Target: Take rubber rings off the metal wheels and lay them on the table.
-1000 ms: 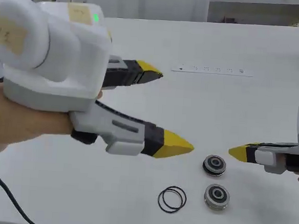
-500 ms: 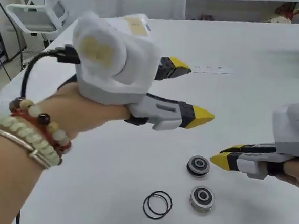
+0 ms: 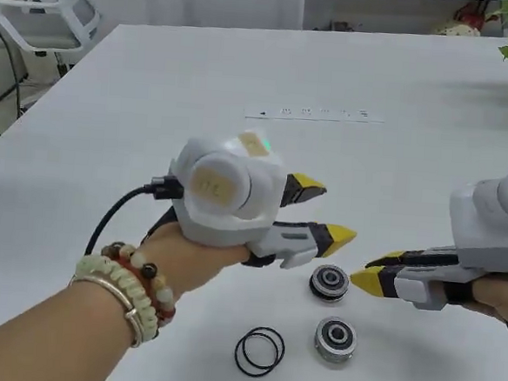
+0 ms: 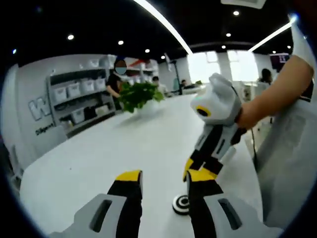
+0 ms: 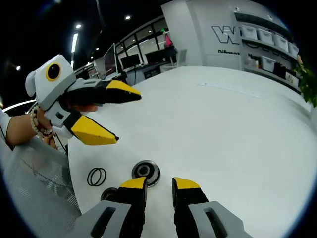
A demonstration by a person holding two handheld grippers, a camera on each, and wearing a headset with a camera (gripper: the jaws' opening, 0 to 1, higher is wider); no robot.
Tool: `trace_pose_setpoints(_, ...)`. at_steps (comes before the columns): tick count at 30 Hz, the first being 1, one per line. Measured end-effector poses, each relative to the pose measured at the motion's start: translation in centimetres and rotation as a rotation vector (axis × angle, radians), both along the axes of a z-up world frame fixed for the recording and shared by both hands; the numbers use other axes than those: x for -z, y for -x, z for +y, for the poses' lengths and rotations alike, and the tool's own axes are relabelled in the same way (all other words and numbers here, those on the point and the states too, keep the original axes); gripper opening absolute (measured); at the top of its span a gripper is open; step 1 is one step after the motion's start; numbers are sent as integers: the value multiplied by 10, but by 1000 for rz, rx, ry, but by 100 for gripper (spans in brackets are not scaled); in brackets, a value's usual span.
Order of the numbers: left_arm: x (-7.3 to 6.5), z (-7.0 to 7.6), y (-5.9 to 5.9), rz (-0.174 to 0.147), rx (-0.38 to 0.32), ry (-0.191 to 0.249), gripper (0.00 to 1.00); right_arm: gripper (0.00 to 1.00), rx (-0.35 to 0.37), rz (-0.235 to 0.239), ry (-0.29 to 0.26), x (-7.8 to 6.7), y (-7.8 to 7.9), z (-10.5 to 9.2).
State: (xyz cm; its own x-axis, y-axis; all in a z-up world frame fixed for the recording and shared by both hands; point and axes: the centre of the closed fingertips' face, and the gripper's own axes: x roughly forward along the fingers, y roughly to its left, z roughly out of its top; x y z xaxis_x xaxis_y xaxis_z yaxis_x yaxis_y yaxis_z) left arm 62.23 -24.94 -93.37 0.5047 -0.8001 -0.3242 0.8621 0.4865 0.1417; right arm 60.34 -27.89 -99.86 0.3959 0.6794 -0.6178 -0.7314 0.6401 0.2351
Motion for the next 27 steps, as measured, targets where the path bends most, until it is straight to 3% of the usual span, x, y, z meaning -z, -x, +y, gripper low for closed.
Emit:
trace_pose_setpoints(1,10,1,1,24,-3,-15,34,18,-5,1,4,1,1,1)
trace_pose_setpoints(3,22,0,2,24,7,-58,33,18,-14,0,11,2,2,2)
trace_pose_setpoints(10,46,-11,11,65,32,-97,26,18,-51,4,30,6,8,6)
trace_pose_setpoints(13,52,-14,12,69,32,-116,23,19,-70,1,53,9,11,7)
trace_pose_setpoints(16,58,-17,15,106,35,-103,24,19,-81,1,59,9,12,7)
trace_pose_setpoints(22,67,-14,17,125,24,-130,20,19,-89,-3,71,11,12,7)
trace_pose_setpoints(24,66,-12,15,149,1,-105,18,18,-92,-2,72,12,12,7)
trace_pose_setpoints(26,69,-10,16,166,-6,-120,18,19,-94,-2,74,13,12,7)
trace_pose_setpoints(27,67,-11,15,170,-9,-102,18,19,-97,-3,75,13,13,7)
